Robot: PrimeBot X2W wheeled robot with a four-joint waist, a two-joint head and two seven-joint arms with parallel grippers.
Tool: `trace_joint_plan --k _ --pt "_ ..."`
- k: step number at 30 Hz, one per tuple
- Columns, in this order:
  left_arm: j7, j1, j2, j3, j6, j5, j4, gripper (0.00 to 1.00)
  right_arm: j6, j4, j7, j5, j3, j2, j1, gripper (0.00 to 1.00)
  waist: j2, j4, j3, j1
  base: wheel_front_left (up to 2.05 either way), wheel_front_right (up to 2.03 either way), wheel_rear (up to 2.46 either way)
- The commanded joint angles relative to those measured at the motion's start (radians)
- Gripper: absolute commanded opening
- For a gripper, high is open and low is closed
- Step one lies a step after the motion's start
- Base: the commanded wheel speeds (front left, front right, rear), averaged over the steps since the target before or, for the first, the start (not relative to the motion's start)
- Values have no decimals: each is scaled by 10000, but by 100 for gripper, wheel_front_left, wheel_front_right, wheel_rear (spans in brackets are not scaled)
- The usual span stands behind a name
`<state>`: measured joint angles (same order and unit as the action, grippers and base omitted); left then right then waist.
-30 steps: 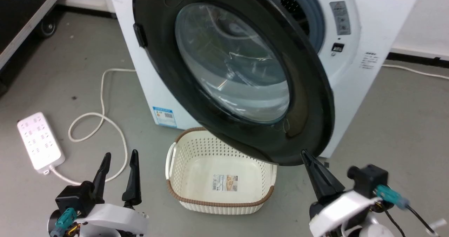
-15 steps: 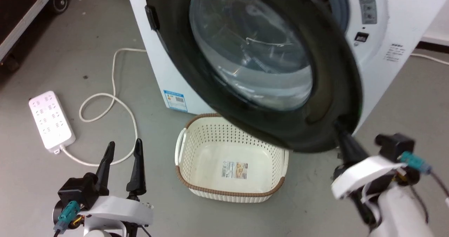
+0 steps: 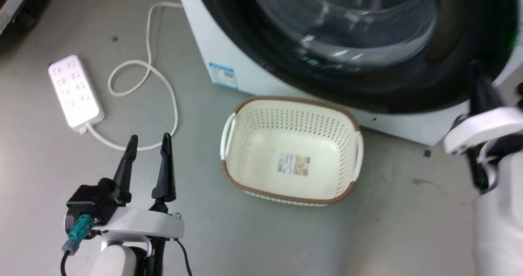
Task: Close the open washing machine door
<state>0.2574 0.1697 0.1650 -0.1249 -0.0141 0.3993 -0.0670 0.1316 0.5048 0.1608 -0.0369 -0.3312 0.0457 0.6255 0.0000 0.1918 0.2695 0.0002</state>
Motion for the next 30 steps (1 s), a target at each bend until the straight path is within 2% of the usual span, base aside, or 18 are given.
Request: trace_joint_plan --k 1,9,18,22,23,30 --pt "43 116 -40 57 49 -81 51 100 -9 -24 58 -106 -164 46 244 0 0 264 317 -2 0 0 0" --pt "43 214 -350 369 359 -335 3 100 -9 -168 127 -806 -1483 72 1348 0 0 520 693 -2 0 0 0" --pt "43 271 -533 655 607 -619 -28 100 -9 -75 203 -1076 -1867 71 2119 0 0 297 940 -2 0 0 0" --pt "43 208 -600 835 698 -774 -154 100 -9 140 522 -898 -1759 56 2079 0 0 -44 559 -2 0 0 0" --pt "43 53 -605 949 749 -871 -281 100 -9 32 766 -430 -1260 50 1640 0 0 -358 -57 -2 0 0 0" --pt "43 -424 -550 1193 730 -994 -470 100 -9 -682 966 503 -360 47 -93 0 0 -1077 -1379 -2 0 0 0"
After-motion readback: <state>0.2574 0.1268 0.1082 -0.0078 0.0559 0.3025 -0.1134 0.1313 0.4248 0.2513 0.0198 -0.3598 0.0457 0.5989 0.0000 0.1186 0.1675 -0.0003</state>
